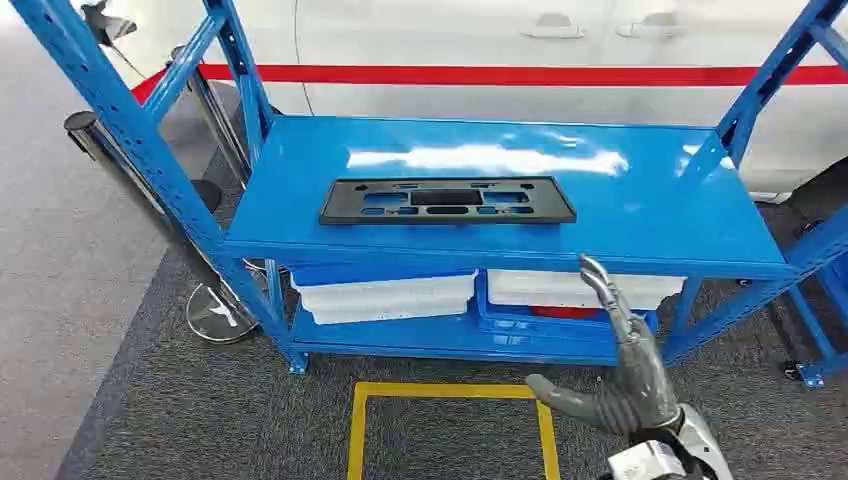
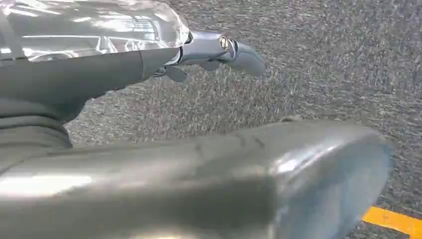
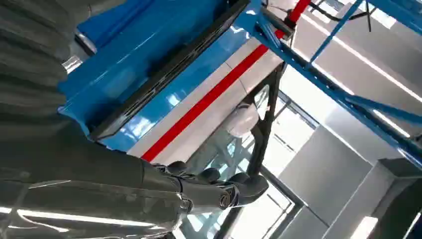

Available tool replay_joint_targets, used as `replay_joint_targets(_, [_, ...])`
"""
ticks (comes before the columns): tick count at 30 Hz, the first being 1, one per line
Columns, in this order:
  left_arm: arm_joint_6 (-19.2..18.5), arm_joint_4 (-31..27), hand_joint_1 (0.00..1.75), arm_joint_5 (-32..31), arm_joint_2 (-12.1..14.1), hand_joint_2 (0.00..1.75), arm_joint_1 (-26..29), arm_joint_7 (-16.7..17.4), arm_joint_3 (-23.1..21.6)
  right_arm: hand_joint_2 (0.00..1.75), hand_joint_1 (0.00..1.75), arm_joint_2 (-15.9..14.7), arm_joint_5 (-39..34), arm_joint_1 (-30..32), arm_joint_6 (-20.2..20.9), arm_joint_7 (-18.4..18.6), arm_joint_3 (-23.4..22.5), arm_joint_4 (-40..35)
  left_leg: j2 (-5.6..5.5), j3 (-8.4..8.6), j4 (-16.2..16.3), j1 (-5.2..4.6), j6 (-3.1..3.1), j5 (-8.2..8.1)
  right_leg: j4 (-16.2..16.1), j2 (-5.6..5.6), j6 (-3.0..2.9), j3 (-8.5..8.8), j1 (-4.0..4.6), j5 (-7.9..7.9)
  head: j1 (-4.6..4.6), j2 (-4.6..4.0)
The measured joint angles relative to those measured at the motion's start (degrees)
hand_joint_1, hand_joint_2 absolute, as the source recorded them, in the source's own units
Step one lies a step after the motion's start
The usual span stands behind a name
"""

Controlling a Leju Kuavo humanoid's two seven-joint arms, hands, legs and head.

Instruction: Take the parts from the cabinet and place them on the table.

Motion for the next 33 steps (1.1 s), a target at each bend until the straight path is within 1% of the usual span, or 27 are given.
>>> replay_joint_targets(1, [0.0,0.0,0.0,0.2,-0.2,0.0,-0.1,0.0,-0.1,1.75,0.0,0.2,0.9,-0.9,-0.4,0.7,0.9,1.1,0.05,0.11,-0.3,0.08,0.3,0.21,2.0,-0.02,-0.02,-1.08,0.04,-1.43,0.0,0.0])
replay_joint_targets(3, [0.1,0.1,0.0,0.2,-0.3,0.0,-0.1,0.2,-0.3,1.75,0.0,0.7,2.6,-2.6,-1.1,2.3,2.8,3.8,0.15,-0.05,-0.3,0.08,0.39,0.25,11.0,0.01,0.32,-5.73,-0.07,-5.63,0.0,0.0])
replay_joint_targets(4, [0.1,0.1,0.0,0.3,-0.4,0.0,-0.1,0.3,-0.5,1.75,0.0,1.1,3.6,-3.1,-1.5,3.0,3.8,5.2,0.15,-0.06,-0.3,0.07,0.39,0.19,15.2,0.0,0.54,-8.06,-0.15,-6.77,0.0,0.0])
replay_joint_targets(5, [0.1,0.1,0.0,0.3,-0.4,0.0,-0.1,0.4,-0.6,1.75,0.0,1.5,4.4,-3.8,-1.8,3.6,4.7,6.5,0.09,-0.03,-0.2,0.12,0.29,0.13,16.6,-0.01,0.67,-9.08,-0.28,-6.3,0.0,-0.02])
replay_joint_targets(6, [0.1,0.1,0.0,0.3,-0.4,0.0,-0.1,0.5,-0.7,1.75,0.0,1.9,5.2,-4.7,-2.2,4.3,5.8,8.0,0.06,0.09,-0.1,0.24,0.06,-0.02,15.2,-0.03,0.82,-8.73,-0.48,-4.5,0.0,0.0])
replay_joint_targets(7, [0.1,0.1,0.0,0.4,-0.6,0.0,-0.1,0.5,-0.9,1.75,0.0,2.3,6.1,-5.6,-2.6,5.0,6.8,9.4,-0.04,0.21,0.2,0.44,-0.3,-0.3,11.0,-0.07,1.0,-6.96,-0.72,-1.44,0.0,0.0])
replay_joint_targets(8, [0.1,0.1,0.0,0.4,-0.7,0.0,-0.2,0.5,-0.9,1.75,0.0,2.7,7.0,-6.3,-3.1,5.6,7.5,10.3,-0.3,0.28,0.7,0.7,-0.81,-0.73,5.4,-0.12,1.19,-4.48,-0.96,1.67,0.0,0.0])
replay_joint_targets(9, [0.1,0.1,0.0,0.5,-0.7,0.0,-0.2,0.5,-0.9,1.75,0.0,3.1,7.8,-7.3,-3.5,6.1,8.3,11.5,-0.29,0.26,1.3,0.85,-1.41,-1.27,1.1,-0.16,1.41,-2.79,-1.17,2.69,0.0,0.0])
replay_joint_targets(10, [0.1,0.2,0.0,0.5,-0.7,0.0,-0.2,0.4,-1.0,1.75,0.0,3.5,8.4,-8.5,-3.8,6.7,9.1,13.3,-0.33,-0.29,1.7,0.38,-1.99,-1.61,1.0,0.01,1.17,-2.51,-0.54,1.6,0.02,0.0])
replay_joint_targets(11, [0.1,0.2,0.0,0.7,-0.7,0.0,-0.3,0.3,-1.0,1.75,0.0,4.5,9.2,-9.5,-4.3,7.3,10.3,15.0,-0.35,-0.53,1.9,0.29,-2.39,-1.62,1.2,0.23,-0.02,-2.92,-0.6,1.68,-0.13,-0.02])
replay_joint_targets(12, [0.0,0.2,0.0,0.8,-0.7,0.0,-0.4,0.3,-1.1,1.75,0.0,4.7,10.0,-10.2,-4.7,7.6,11.2,16.3,-0.3,-0.43,1.8,0.4,-2.58,-1.61,1.2,0.24,-0.38,-3.09,-0.4,1.6,-0.18,-0.02])
replay_joint_targets(13, [-0.1,0.2,0.0,0.8,-0.7,0.0,-0.4,0.3,-1.1,1.75,0.0,5.1,10.8,-11.0,-5.0,7.9,12.2,17.9,-0.3,-0.29,1.6,0.6,-3.0,-1.5,1.3,0.27,-0.82,-3.17,-0.21,1.5,-0.15,-0.02])
replay_joint_targets(15, [-0.4,0.2,0.0,0.9,-0.8,0.0,-0.5,0.3,-1.2,1.75,0.0,6.1,12.3,-12.7,-5.7,8.5,13.9,20.3,-0.25,-0.26,1.9,0.84,-3.5,-2.08,1.0,0.26,-1.74,-2.99,-0.47,1.68,-0.15,0.0])
replay_joint_targets(16, [-0.6,0.2,0.0,0.9,-0.8,0.0,-0.6,0.2,-1.2,1.75,0.0,6.5,13.6,-13.3,-6.6,9.0,14.7,21.0,-0.19,-1.38,4.7,0.83,-3.42,-3.76,1.0,0.16,-2.13,-2.9,-0.35,1.51,-0.17,0.0])
replay_joint_targets(18, [-0.9,0.2,0.0,1.0,-0.7,0.0,-0.6,0.2,-1.3,1.75,0.0,7.2,16.1,-14.9,-8.0,9.8,16.2,23.1,-0.17,-6.27,14.4,0.64,-3.48,-8.27,1.0,-0.02,-2.6,-2.93,0.05,1.4,-0.15,0.0])
replay_joint_targets(19, [-1.1,0.2,0.0,1.0,-0.7,0.0,-0.6,0.2,-1.4,1.75,0.0,7.5,17.3,-15.6,-8.8,10.3,17.1,24.7,-0.17,-8.54,18.7,0.56,-3.42,-9.61,1.1,-0.01,-2.75,-2.91,0.29,1.34,-0.15,0.0])
replay_joint_targets(20, [-1.2,0.2,0.0,1.0,-0.7,0.0,-0.5,0.2,-1.6,1.75,0.0,7.7,18.7,-16.1,-9.6,10.9,18.1,25.9,-0.18,-9.98,20.9,0.44,-3.2,-9.53,1.1,0.0,-2.87,-2.8,0.54,1.26,-0.15,0.0])
replay_joint_targets(21, [-1.3,0.2,0.0,1.0,-0.7,0.0,-0.5,0.2,-1.7,1.75,0.0,7.9,20.2,-16.5,-10.6,11.4,18.8,26.9,-0.18,-9.86,19.7,0.28,-2.81,-7.8,1.1,0.01,-3.01,-2.61,0.78,1.16,-0.15,0.0])
replay_joint_targets(22, [-1.3,0.2,0.0,1.0,-0.7,0.0,-0.5,0.2,-1.9,1.75,0.0,8.1,21.2,-16.8,-11.3,11.8,19.2,27.5,-0.18,-8.96,17.2,0.13,-2.46,-5.9,1.1,0.02,-3.08,-2.47,0.92,1.08,-0.15,-0.02])
replay_joint_targets(24, [-1.7,0.3,0.0,1.0,-0.7,0.0,-0.5,0.2,-2.2,1.75,0.0,8.8,24.5,-18.3,-13.7,13.2,20.3,29.2,-0.24,-4.45,6.3,-0.48,-1.07,0.31,1.1,0.19,-3.12,-1.9,1.2,0.83,-0.15,0.0])
replay_joint_targets(25, [-1.9,0.5,0.0,1.0,-0.4,0.0,-0.5,0.1,-2.3,1.75,0.0,9.0,26.4,-18.9,-15.0,13.9,20.6,29.7,-0.3,-3.5,4.2,-0.9,-0.24,-0.03,1.0,0.19,-3.05,-2.0,1.1,0.79,-0.13,0.0])
replay_joint_targets(26, [-2.1,0.5,0.0,0.9,-0.5,0.0,-0.6,0.0,-2.5,1.75,0.0,9.2,28.1,-19.5,-16.2,14.5,21.0,30.3,-0.22,-3.24,2.9,-1.11,-0.36,0.05,1.1,0.39,-2.64,-2.37,1.28,0.83,-0.18,-0.02])
replay_joint_targets(27, [-2.3,0.5,0.0,0.9,-0.4,0.0,-0.8,0.0,-2.6,1.75,0.0,9.5,29.7,-19.7,-17.1,15.1,21.2,30.9,-0.25,-3.41,3.1,-1.29,-0.37,0.05,1.0,0.25,-2.28,-2.53,1.13,0.96,-0.18,0.0])
replay_joint_targets(29, [-2.6,0.5,0.0,0.9,-0.3,0.0,-0.7,-0.1,-2.6,1.75,0.0,10.1,33.3,-19.8,-19.1,15.9,21.4,31.4,-0.27,-3.34,2.8,-1.4,-0.08,0.17,0.6,0.26,-1.66,-2.27,1.03,1.08,-0.18,0.0])
replay_joint_targets(30, [-2.9,0.5,0.0,0.9,-0.4,0.0,-0.6,-0.1,-2.8,1.75,0.0,10.7,35.4,-20.0,-20.2,16.3,21.5,31.6,-0.18,-2.62,1.7,-0.51,0.25,0.64,0.7,0.27,-1.25,-2.1,1.31,0.71,-0.18,-0.02])
replay_joint_targets(31, [-3.1,0.6,0.0,0.9,-0.4,0.0,-0.7,-0.2,-3.0,1.75,0.0,10.9,37.1,-20.6,-21.5,16.7,21.6,32.0,-0.09,-2.25,1.2,-0.62,0.48,0.78,2.1,0.2,-0.96,-2.5,1.18,-0.29,-0.15,0.0])
replay_joint_targets(33, [-3.5,0.6,0.0,0.8,-0.4,0.0,-0.9,-0.4,-3.5,1.75,0.0,11.3,40.4,-21.7,-23.5,17.5,21.9,33.1,-0.03,-2.23,1.2,-0.63,0.68,0.83,9.0,0.2,-0.75,-5.94,1.01,-3.86,-0.15,0.0])
